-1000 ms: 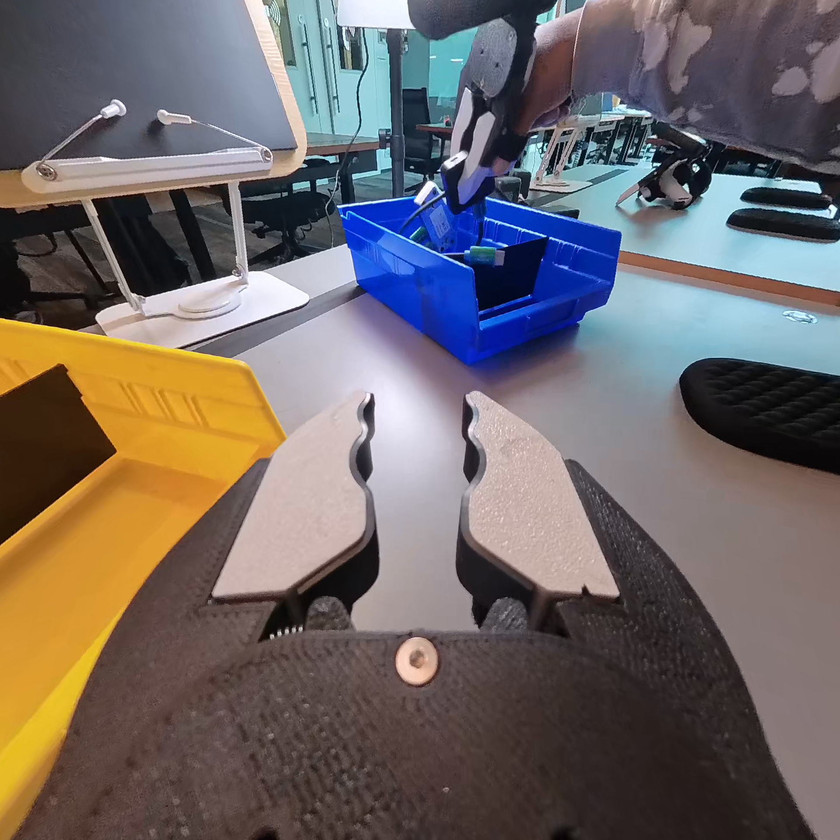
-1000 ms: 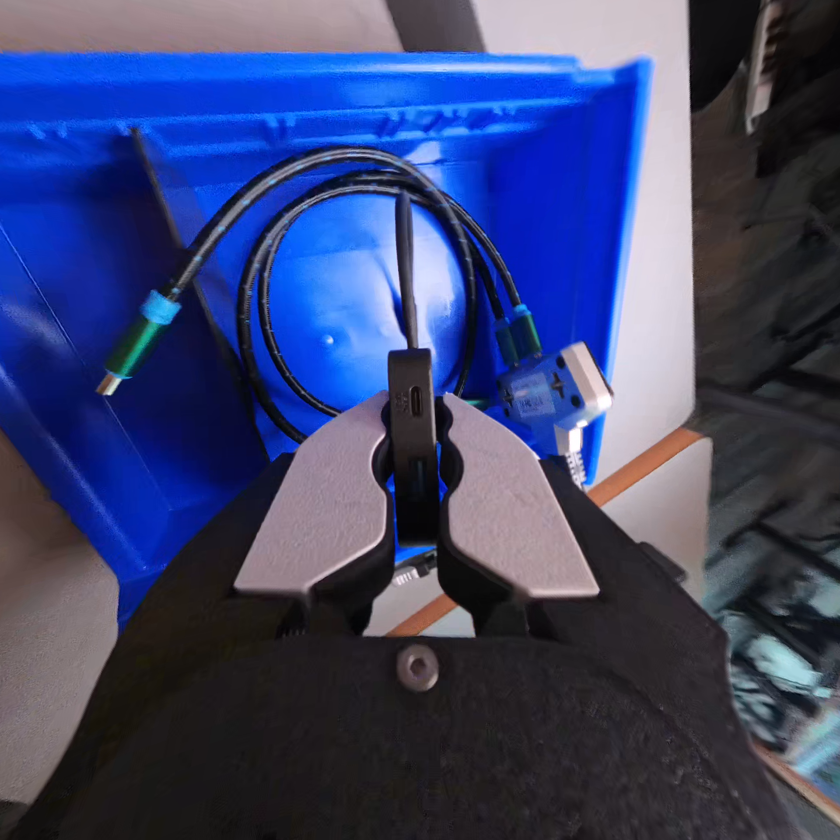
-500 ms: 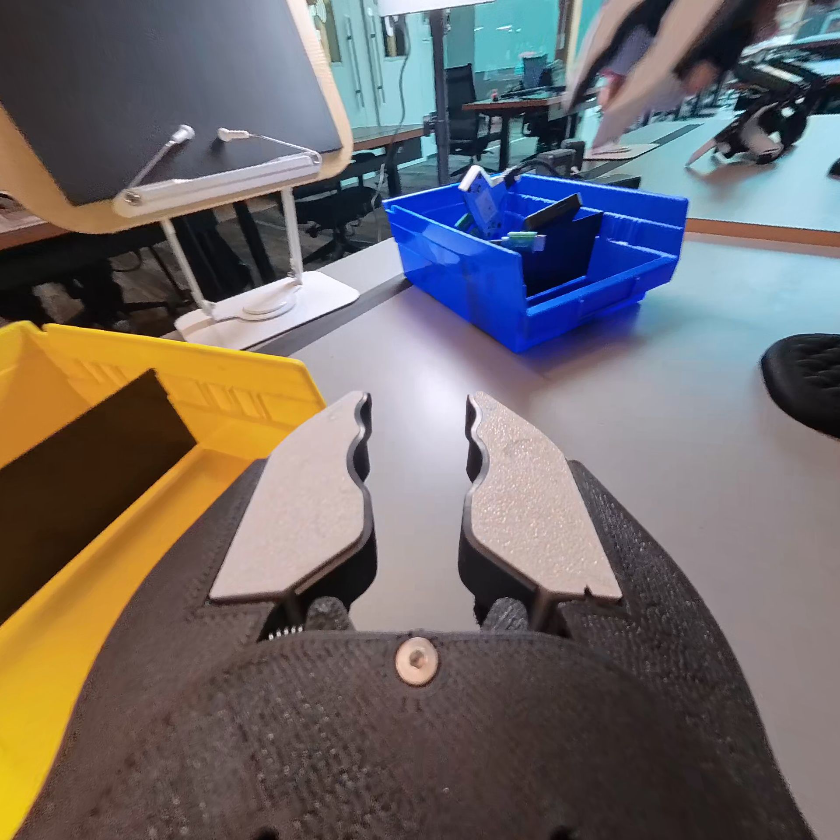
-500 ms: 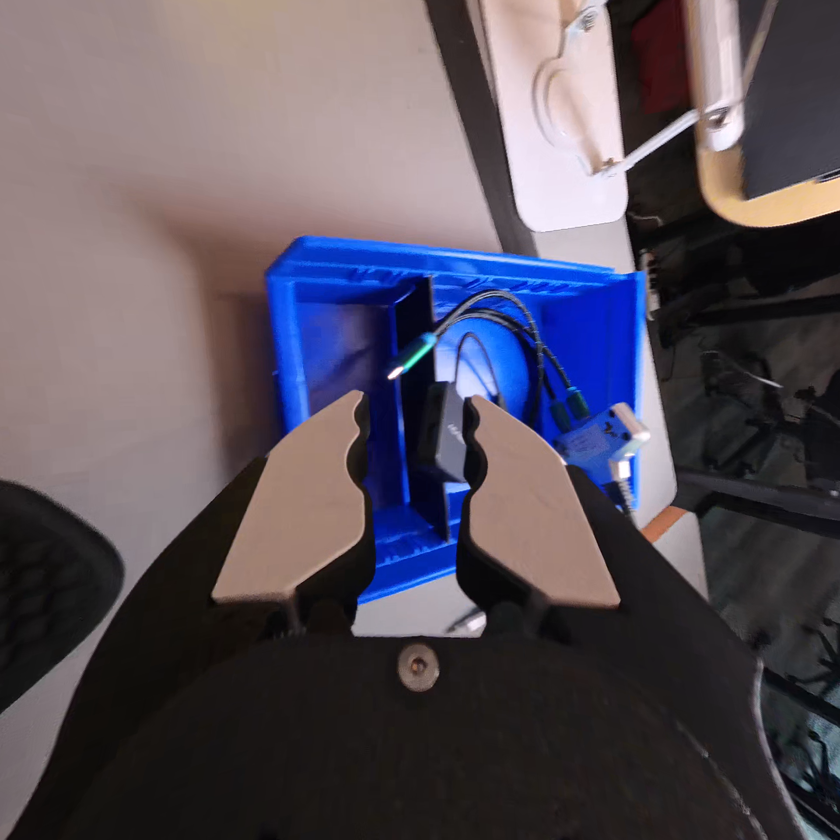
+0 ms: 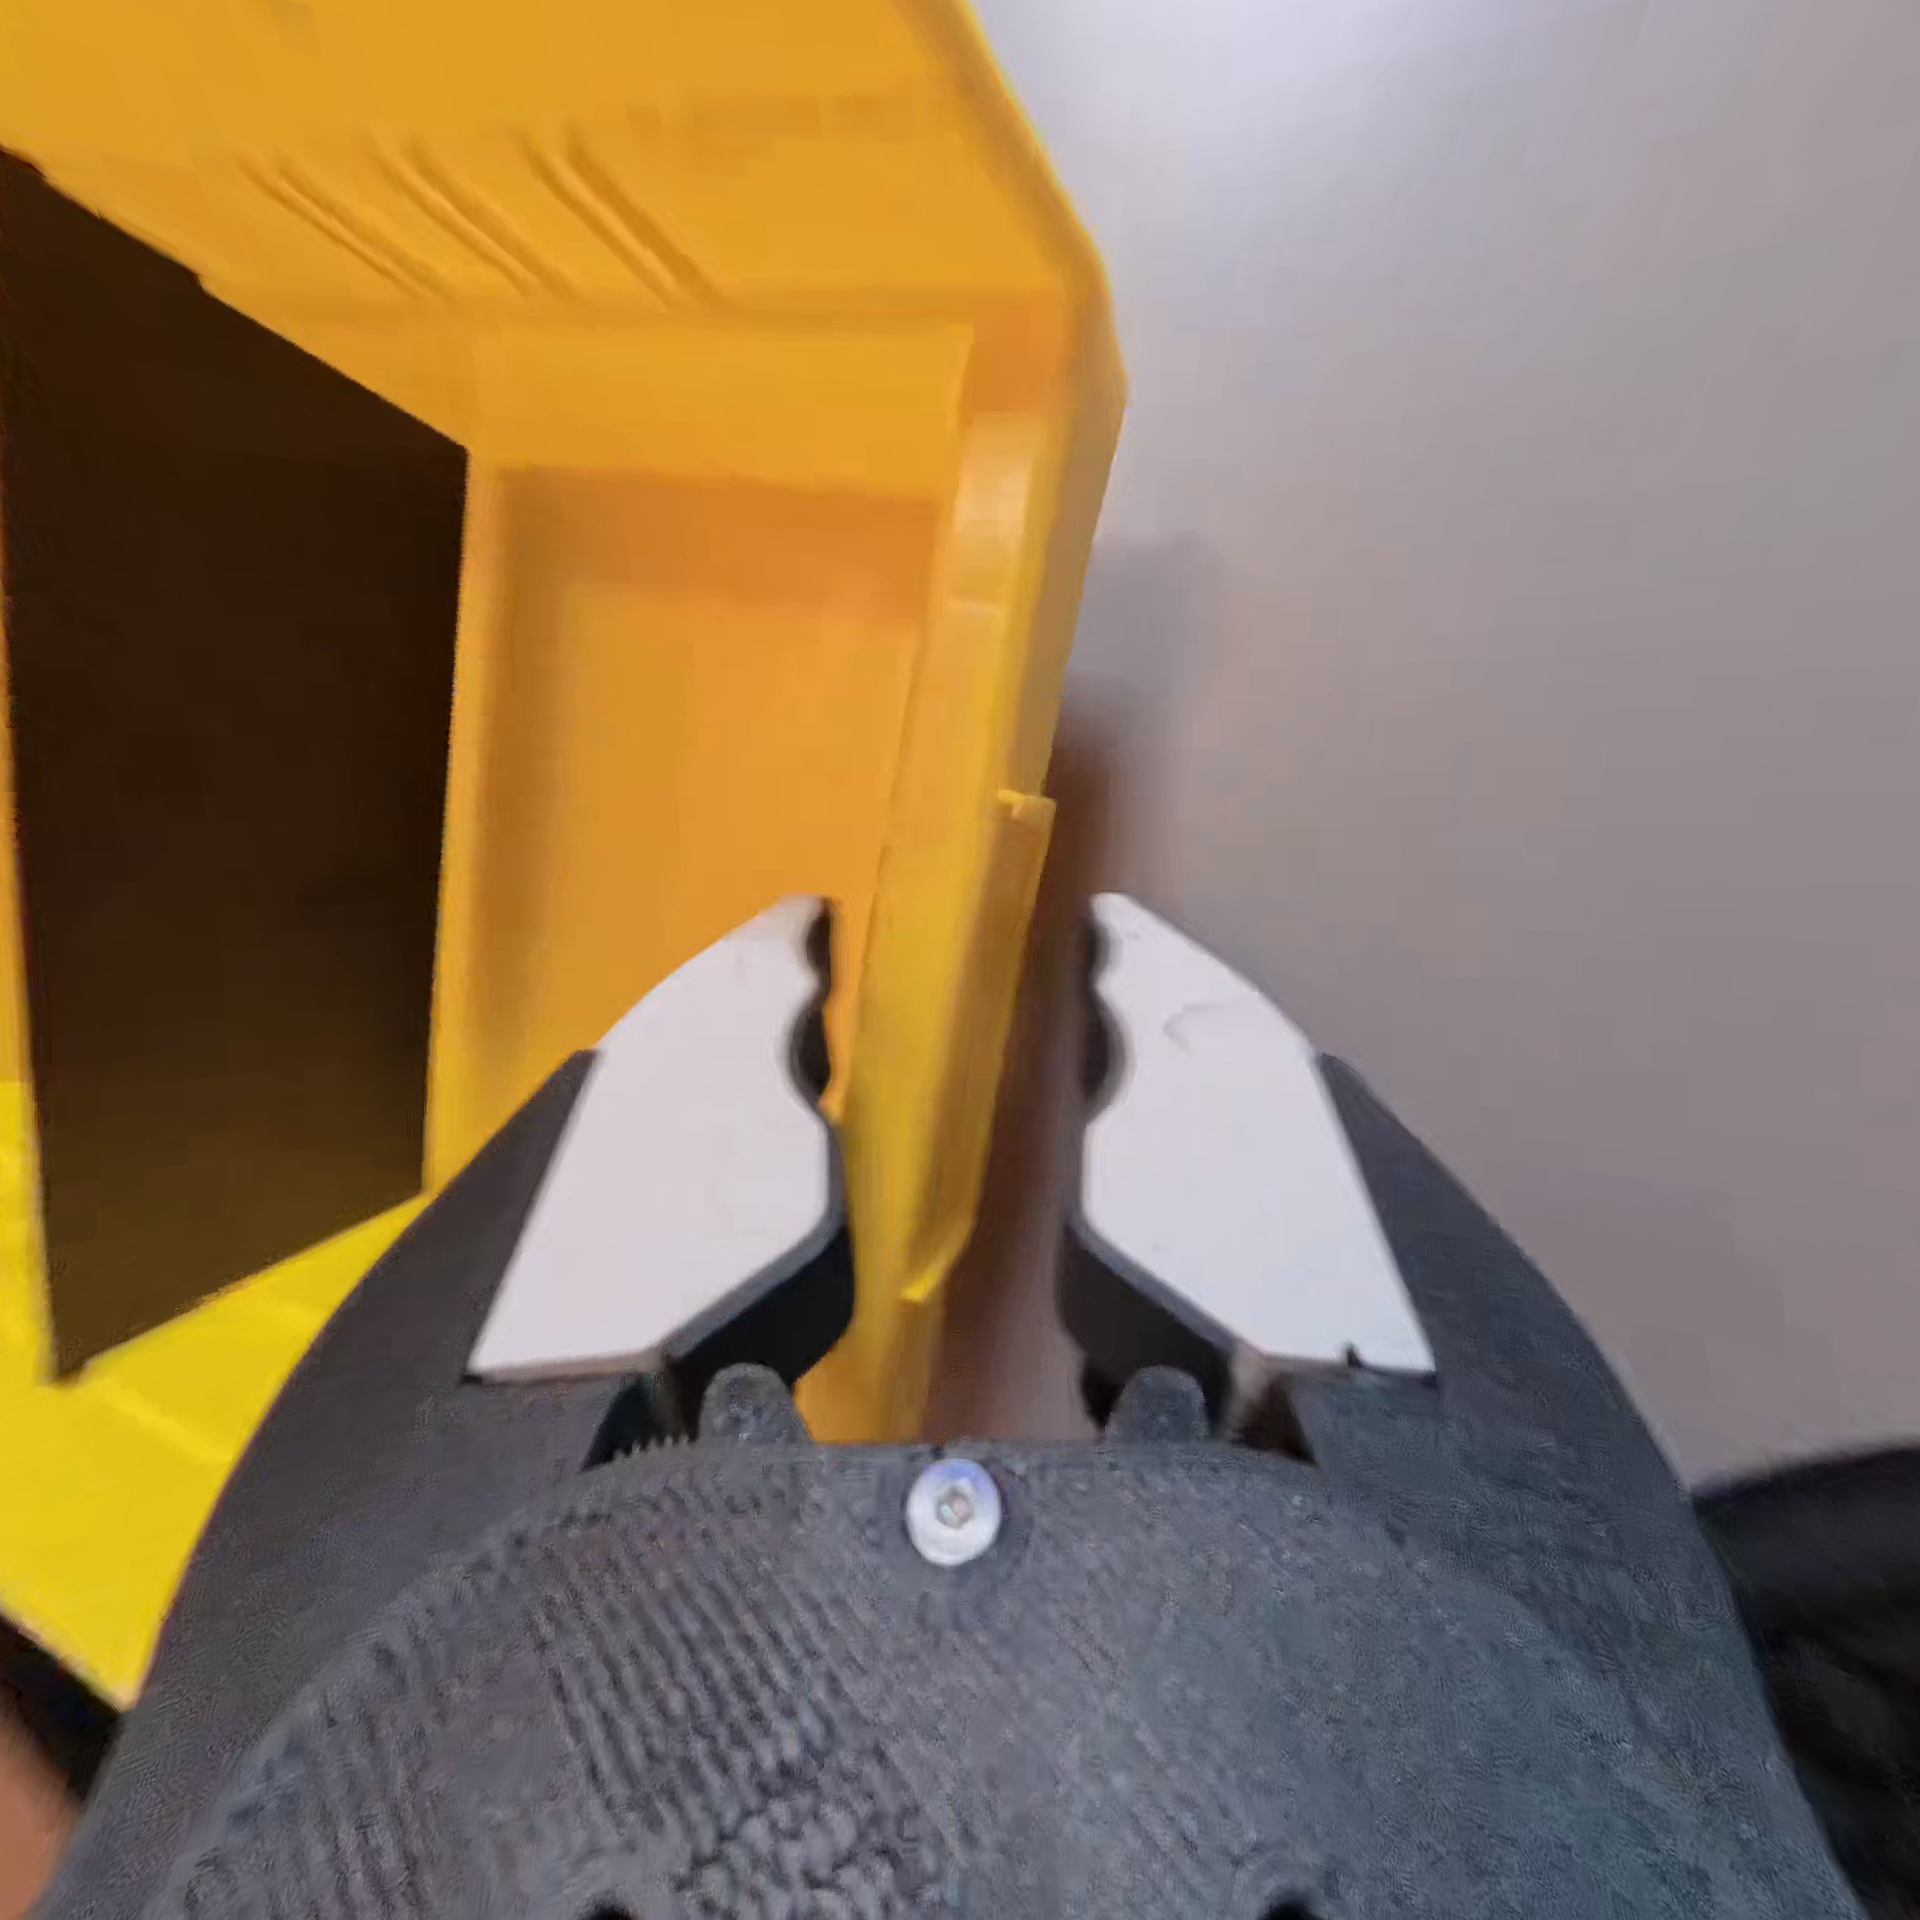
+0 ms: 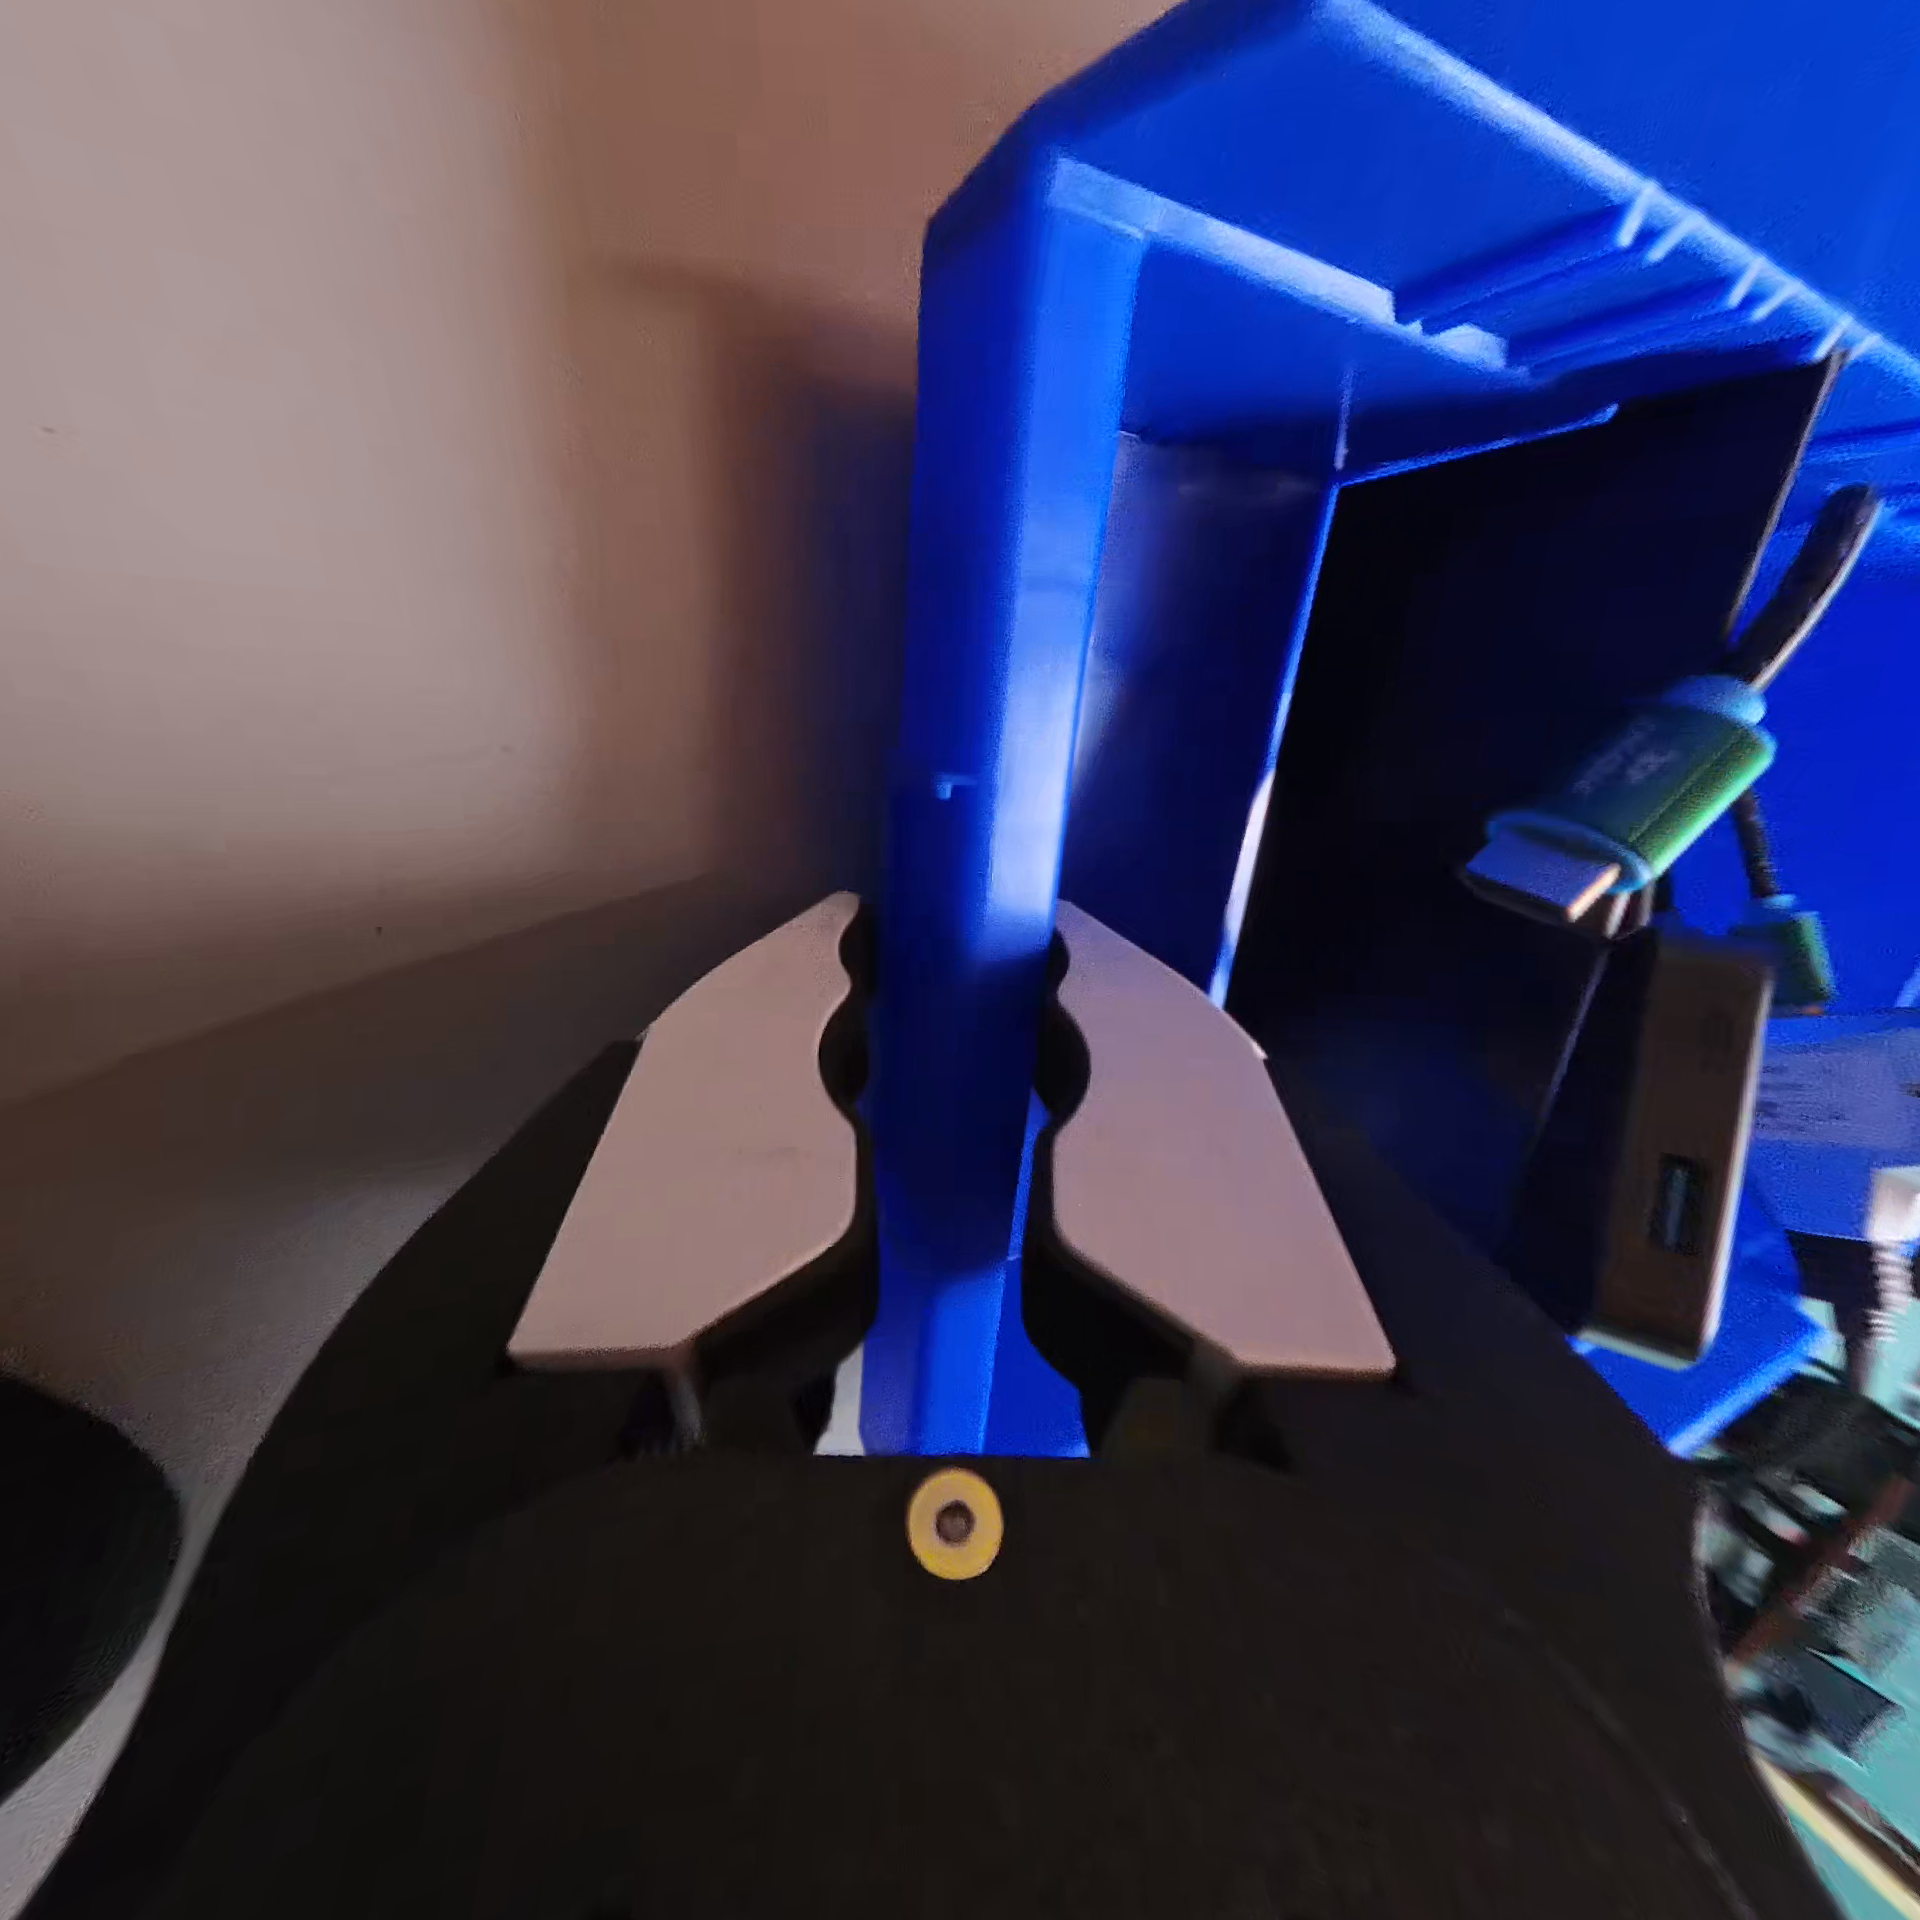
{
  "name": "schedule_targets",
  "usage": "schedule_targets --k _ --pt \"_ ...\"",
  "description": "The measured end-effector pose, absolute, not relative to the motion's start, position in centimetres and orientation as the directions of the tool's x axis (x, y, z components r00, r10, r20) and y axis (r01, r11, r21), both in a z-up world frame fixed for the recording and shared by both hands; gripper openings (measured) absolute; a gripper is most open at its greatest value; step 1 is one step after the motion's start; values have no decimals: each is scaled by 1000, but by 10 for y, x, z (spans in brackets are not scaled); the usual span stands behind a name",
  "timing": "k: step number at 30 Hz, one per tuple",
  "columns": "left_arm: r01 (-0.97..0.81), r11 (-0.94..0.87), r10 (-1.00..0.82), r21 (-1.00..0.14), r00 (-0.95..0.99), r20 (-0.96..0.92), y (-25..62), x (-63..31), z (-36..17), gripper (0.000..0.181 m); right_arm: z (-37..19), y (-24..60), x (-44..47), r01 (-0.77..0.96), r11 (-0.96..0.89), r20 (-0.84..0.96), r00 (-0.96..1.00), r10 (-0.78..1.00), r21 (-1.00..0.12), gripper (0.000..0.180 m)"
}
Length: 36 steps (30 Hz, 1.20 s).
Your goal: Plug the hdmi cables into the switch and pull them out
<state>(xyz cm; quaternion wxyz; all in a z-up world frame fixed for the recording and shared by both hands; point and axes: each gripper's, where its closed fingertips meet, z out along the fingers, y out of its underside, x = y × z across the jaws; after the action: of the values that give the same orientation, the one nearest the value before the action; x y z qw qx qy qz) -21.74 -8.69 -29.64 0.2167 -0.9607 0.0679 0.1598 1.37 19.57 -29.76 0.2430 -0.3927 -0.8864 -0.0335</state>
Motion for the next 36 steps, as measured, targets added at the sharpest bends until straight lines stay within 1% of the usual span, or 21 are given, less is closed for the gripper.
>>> schedule_targets --k 1,2,3,7,10,14,15,16,17,18,21,23,25,27,29,32,36 --pt "-270 -893 -120 -360 914 -387 -85 -222 -301 31 -297 195 13 708 697 484 -573 661 -112 29" --pt "-309 -872 -140 -379 900 -412 -79 -222 -300 31 -297 194 13 707 700 506 -570 648 -101 29" --pt "-312 -872 -138 -377 896 -422 -76 -222 -300 31 -297 190 14 698 709 523 -568 635 -103 29" --pt "-361 -852 -164 -380 872 -461 -61 -214 -299 30 -297 158 26 626 768 542 -603 586 -134 29" --pt "-438 -813 -235 -383 850 -472 -46 -194 -299 30 -296 126 38 570 808 556 -628 545 -148 30" --pt "-538 -747 -334 -391 812 -478 -16 -163 -298 31 -295 85 50 533 821 571 -617 541 -203 30" --pt "-565 -726 -355 -392 796 -490 -9 -157 -297 31 -294 76 53 527 817 573 -603 554 -234 30" --pt "-593 -702 -374 -394 779 -504 -2 -153 -297 31 -289 65 55 523 800 563 -581 588 -296 31" --pt "-608 -681 -381 -409 771 -511 4 -150 -295 31 -281 53 58 515 767 536 -552 639 -384 31" --pt "-602 -662 -369 -447 781 -504 8 -145 -292 31 -269 43 62 504 719 501 -516 695 -477 31" --pt "-528 -578 -278 -622 844 -458 13 -129 -262 38 -220 42 81 454 532 421 -329 845 -715 32" --pt "-410 -505 -244 -760 912 -330 7 -106 -241 43 -192 67 101 409 368 339 -144 930 -835 31" --pt "-259 -419 -248 -870 955 -164 -2 -77 -224 46 -180 101 124 367 201 234 46 971 -908 31" --pt "-121 -365 -260 -923 965 -23 -9 -49 -215 51 -186 134 146 332 64 141 213 967 -941 33" --pt "-22 -334 -246 -942 967 65 -9 -24 -211 57 -203 150 158 320 -61 41 302 952 -945 39" --pt "59 -317 -161 -947 980 115 0 -1 -215 63 -221 147 149 303 -184 -84 314 946 -935 46" --pt "156 -274 -5 -949 986 164 24 5 -222 66 -229 149 121 331 -222 -103 340 935 -917 49"
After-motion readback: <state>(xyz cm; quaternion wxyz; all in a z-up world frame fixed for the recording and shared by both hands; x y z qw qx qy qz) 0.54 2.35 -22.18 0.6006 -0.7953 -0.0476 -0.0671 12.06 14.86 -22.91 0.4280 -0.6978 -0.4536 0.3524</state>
